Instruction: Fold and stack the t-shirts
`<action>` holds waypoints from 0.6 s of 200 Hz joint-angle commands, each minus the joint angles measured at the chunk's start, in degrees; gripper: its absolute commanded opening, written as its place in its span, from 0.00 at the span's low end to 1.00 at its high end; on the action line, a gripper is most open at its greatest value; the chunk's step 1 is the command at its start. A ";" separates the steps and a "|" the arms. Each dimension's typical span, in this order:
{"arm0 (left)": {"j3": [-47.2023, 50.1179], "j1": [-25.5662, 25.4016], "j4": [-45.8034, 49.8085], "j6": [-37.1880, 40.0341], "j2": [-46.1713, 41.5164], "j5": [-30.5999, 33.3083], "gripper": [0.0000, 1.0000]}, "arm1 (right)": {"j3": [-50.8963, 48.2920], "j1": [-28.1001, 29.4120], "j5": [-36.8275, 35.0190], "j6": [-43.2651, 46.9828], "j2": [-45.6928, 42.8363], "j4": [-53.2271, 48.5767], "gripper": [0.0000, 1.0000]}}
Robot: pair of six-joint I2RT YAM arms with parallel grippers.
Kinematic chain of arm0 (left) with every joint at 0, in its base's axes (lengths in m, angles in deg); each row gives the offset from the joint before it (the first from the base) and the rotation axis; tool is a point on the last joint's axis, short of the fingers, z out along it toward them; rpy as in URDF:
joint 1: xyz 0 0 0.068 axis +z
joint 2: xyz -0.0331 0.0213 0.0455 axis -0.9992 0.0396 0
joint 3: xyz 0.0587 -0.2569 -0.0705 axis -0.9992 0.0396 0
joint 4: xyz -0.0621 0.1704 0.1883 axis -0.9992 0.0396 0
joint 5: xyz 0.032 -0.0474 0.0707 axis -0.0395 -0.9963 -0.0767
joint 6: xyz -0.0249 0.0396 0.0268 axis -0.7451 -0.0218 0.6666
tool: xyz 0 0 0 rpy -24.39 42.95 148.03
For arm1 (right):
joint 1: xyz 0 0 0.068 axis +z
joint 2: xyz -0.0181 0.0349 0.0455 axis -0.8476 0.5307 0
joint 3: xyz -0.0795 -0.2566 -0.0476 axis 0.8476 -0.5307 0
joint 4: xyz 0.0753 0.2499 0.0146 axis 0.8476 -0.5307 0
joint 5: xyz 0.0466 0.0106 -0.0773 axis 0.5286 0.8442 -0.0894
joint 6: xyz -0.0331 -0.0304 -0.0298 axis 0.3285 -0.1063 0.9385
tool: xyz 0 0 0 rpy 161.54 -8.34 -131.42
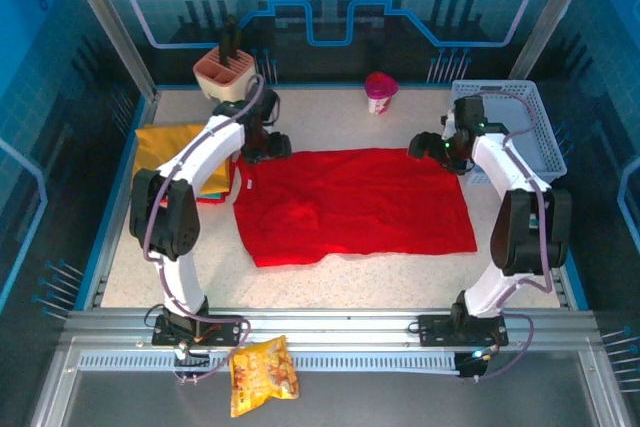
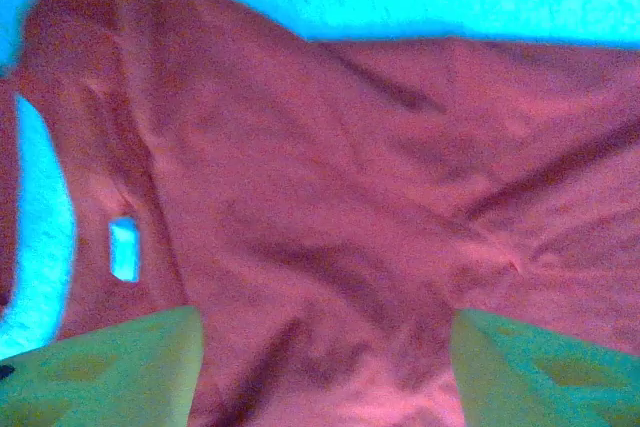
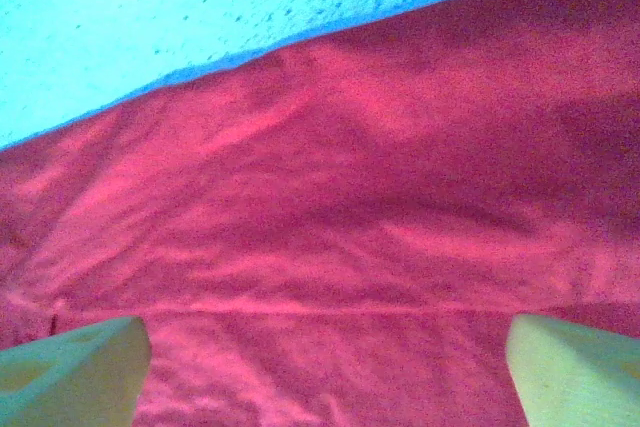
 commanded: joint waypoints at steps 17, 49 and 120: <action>-7.40 6.94 -2.66 2.49 7.50 -1.99 0.62 | 6.11 -0.20 -3.25 1.32 6.77 -2.45 1.00; -13.99 8.71 -4.08 -0.13 14.80 -1.08 0.55 | 9.50 -0.20 -3.25 1.41 11.53 -3.49 1.00; -22.64 10.50 -2.35 -5.88 24.02 -2.87 0.45 | 13.46 -0.52 -3.57 1.02 17.14 -4.56 0.93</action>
